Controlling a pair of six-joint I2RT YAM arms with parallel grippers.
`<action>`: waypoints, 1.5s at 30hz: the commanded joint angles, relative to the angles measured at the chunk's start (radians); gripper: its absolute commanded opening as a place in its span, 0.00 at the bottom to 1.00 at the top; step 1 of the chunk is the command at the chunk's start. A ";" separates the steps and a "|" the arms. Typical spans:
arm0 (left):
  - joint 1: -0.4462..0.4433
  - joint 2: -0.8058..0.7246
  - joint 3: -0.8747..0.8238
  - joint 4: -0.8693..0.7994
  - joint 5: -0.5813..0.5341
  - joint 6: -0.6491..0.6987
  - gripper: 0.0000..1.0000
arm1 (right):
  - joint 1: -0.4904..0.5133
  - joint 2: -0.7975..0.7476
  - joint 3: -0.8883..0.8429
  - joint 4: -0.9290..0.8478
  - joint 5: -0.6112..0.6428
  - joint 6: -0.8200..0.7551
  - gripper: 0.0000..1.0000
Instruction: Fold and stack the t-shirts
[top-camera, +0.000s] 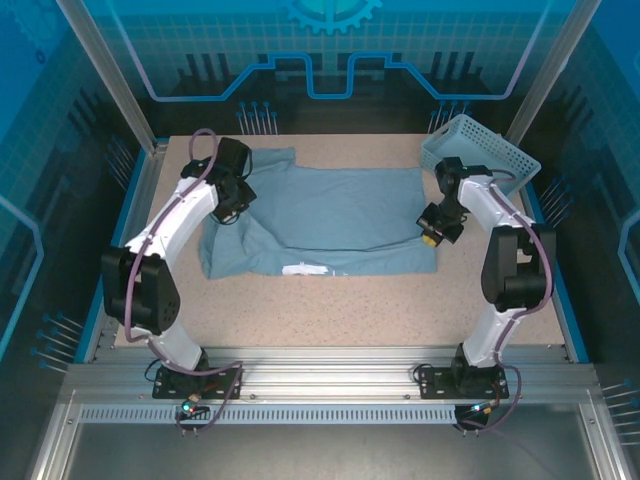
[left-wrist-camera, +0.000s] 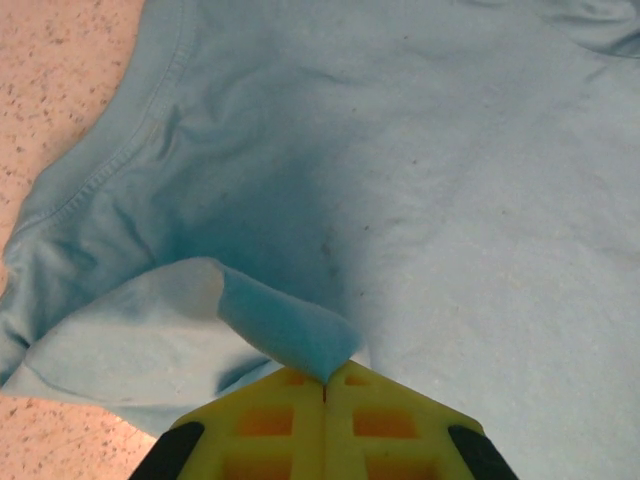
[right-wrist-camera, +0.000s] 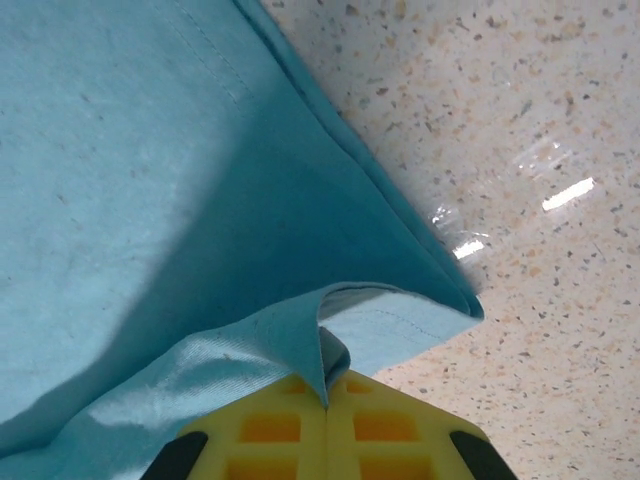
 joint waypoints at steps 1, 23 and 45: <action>0.013 0.032 0.068 -0.010 -0.028 0.061 0.00 | -0.017 0.029 0.044 -0.028 0.010 0.019 0.00; 0.067 0.284 0.312 -0.069 -0.096 0.211 0.00 | -0.035 0.169 0.163 -0.047 0.084 0.067 0.00; 0.113 0.375 0.378 -0.063 -0.095 0.224 0.00 | -0.053 0.264 0.245 0.019 0.001 0.053 0.08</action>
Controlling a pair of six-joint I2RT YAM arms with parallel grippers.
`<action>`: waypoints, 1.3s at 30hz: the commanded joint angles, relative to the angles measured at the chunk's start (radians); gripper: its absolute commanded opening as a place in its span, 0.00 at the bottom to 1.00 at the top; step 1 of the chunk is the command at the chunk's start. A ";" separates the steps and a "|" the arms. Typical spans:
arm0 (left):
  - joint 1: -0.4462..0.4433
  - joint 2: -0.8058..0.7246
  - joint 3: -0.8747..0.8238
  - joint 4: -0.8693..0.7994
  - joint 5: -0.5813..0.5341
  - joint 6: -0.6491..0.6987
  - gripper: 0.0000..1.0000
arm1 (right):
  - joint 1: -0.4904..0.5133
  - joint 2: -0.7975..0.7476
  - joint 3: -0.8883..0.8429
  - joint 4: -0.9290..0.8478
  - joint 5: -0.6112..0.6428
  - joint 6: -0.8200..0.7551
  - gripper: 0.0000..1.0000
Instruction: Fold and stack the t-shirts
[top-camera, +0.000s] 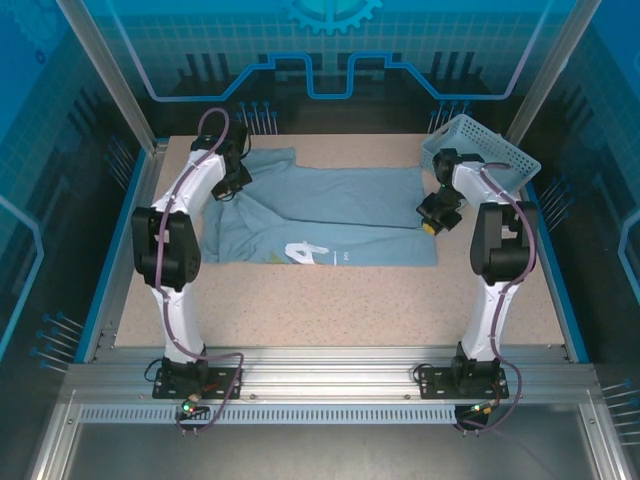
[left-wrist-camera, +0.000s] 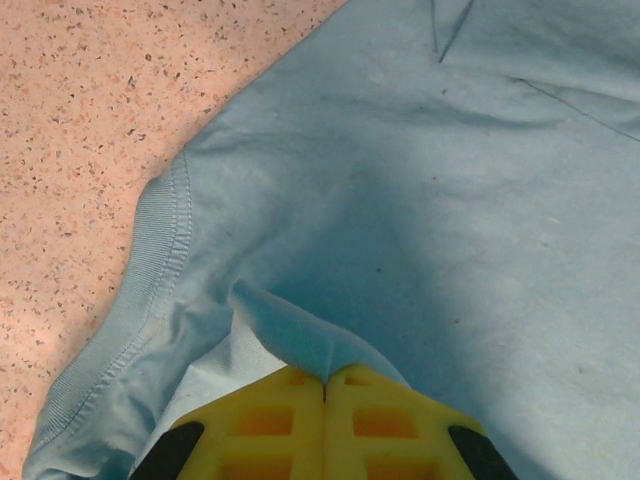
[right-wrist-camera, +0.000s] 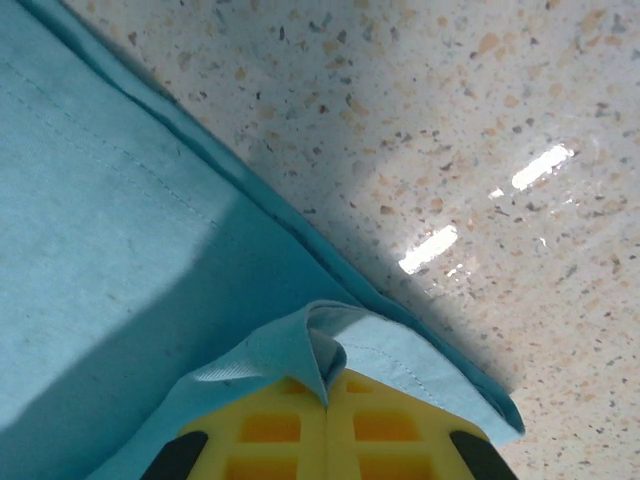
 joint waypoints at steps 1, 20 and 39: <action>0.028 0.025 0.054 -0.027 0.015 0.028 0.17 | -0.025 0.030 0.042 0.038 -0.077 -0.052 0.23; 0.305 -0.498 -0.831 0.209 0.509 -0.463 0.56 | -0.051 -0.349 -0.508 0.226 -0.207 -0.163 0.48; 0.319 -0.423 -0.881 0.261 0.383 -0.553 0.12 | -0.083 -0.279 -0.535 0.256 -0.167 -0.168 0.45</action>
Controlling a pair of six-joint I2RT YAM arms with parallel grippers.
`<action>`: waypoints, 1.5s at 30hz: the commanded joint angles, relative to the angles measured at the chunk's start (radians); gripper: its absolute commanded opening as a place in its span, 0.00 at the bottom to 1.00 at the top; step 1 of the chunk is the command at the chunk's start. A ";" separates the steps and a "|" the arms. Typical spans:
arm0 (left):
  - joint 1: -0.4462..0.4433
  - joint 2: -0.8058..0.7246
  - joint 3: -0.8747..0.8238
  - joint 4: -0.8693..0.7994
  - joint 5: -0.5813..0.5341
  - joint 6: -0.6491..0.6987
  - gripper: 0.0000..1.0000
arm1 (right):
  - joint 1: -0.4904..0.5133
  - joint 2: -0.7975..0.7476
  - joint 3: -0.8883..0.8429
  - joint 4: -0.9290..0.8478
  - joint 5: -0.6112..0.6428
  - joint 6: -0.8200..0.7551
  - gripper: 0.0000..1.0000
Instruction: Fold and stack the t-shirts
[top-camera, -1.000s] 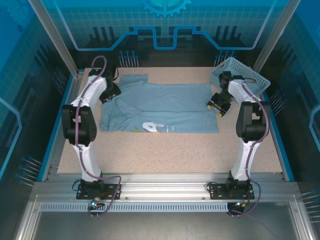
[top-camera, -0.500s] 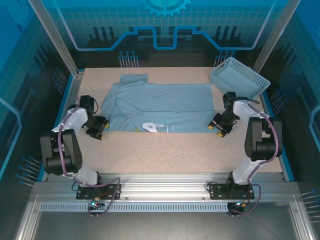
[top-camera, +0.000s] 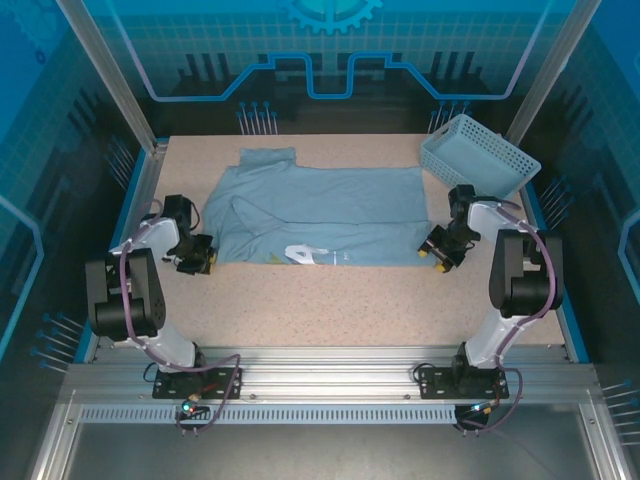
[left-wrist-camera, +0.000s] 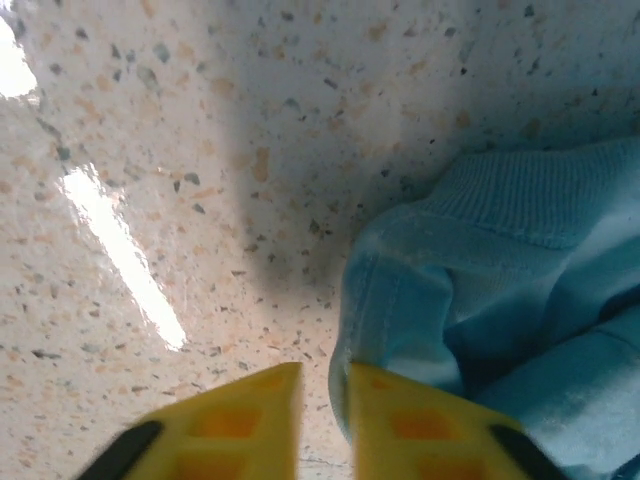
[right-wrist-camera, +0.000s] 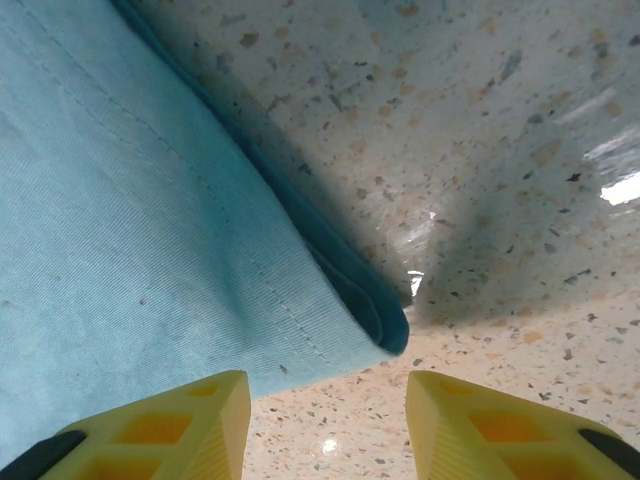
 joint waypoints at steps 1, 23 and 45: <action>0.021 0.007 0.005 -0.002 -0.040 -0.003 0.08 | -0.016 0.030 0.001 -0.005 0.011 -0.003 0.45; 0.098 -0.017 0.121 -0.202 -0.164 0.121 0.00 | 0.029 0.042 0.030 -0.127 0.239 0.062 0.00; -0.015 -0.145 -0.107 0.042 0.034 -0.072 0.46 | 0.040 -0.076 -0.051 -0.181 0.287 0.045 0.00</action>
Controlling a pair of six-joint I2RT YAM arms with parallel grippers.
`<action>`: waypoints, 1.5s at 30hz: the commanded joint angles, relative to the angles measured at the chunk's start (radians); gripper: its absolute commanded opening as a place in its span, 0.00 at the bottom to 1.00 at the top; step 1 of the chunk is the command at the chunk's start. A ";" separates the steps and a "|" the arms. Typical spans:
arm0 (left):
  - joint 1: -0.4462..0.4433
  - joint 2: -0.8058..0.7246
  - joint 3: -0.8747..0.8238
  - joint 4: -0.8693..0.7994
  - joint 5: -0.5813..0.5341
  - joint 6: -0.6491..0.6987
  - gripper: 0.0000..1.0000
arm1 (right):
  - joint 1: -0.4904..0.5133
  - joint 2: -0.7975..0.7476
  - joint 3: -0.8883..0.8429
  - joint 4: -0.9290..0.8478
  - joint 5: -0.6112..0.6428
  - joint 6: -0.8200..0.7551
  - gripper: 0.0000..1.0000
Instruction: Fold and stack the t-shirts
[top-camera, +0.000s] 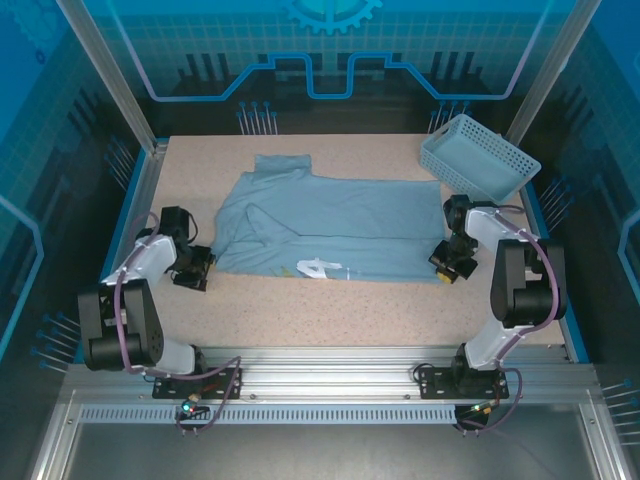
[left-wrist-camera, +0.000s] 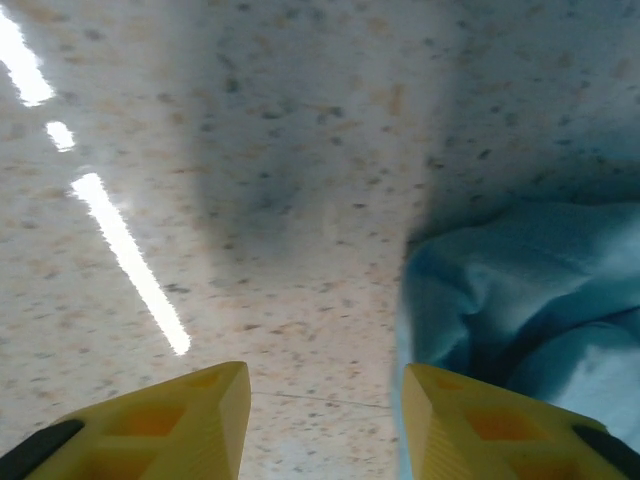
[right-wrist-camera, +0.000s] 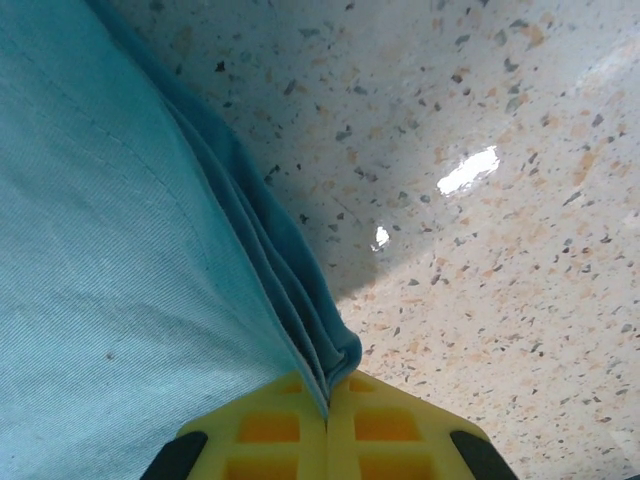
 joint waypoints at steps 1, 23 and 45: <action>-0.005 0.048 0.027 0.060 0.038 -0.066 0.46 | 0.000 0.003 0.013 -0.029 0.023 -0.018 0.00; 0.008 0.090 0.069 -0.079 -0.093 -0.093 0.00 | -0.001 0.010 0.012 -0.037 0.035 -0.005 0.00; 0.049 0.031 -0.075 -0.112 -0.203 0.089 0.00 | 0.063 -0.070 -0.148 -0.064 -0.003 0.087 0.01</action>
